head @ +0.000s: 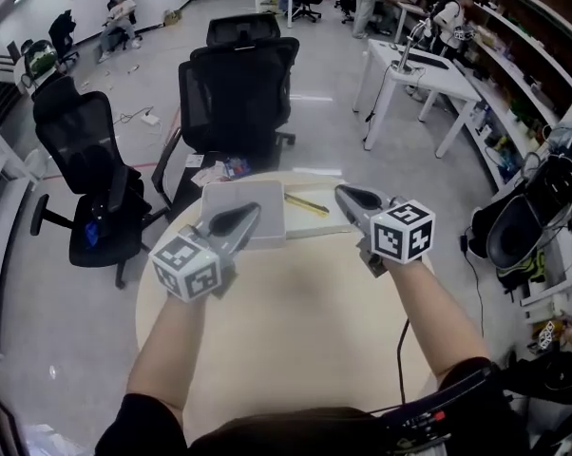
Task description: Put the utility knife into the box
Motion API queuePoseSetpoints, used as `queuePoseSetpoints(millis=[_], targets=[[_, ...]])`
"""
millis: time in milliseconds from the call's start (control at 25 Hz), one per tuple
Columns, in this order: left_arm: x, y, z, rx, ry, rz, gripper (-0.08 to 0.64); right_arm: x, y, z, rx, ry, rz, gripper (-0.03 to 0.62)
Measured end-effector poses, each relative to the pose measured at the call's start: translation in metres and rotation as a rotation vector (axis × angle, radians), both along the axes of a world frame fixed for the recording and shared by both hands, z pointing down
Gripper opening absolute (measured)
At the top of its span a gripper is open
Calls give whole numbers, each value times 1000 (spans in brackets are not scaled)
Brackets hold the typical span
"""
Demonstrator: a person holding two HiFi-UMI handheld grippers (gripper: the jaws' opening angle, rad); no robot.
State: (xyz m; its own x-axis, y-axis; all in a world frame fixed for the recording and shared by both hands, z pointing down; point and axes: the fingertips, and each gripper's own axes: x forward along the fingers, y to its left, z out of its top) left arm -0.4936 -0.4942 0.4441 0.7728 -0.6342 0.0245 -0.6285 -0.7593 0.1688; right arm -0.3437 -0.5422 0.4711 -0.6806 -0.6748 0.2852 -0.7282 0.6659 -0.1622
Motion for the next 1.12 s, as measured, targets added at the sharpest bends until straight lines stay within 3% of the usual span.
queuePoseSetpoints(millis=[480,880,1120], targets=[[-47,110,-43,15,-2,-37,0,-14,104,-50,27,-47,33,14],[-83,204,-47,-15,1,18,0,-50,195,-82,75,-84,60,14],[-90,253,-54,-32,-48,83,0,-63,243,-89,66,-89,99,14]])
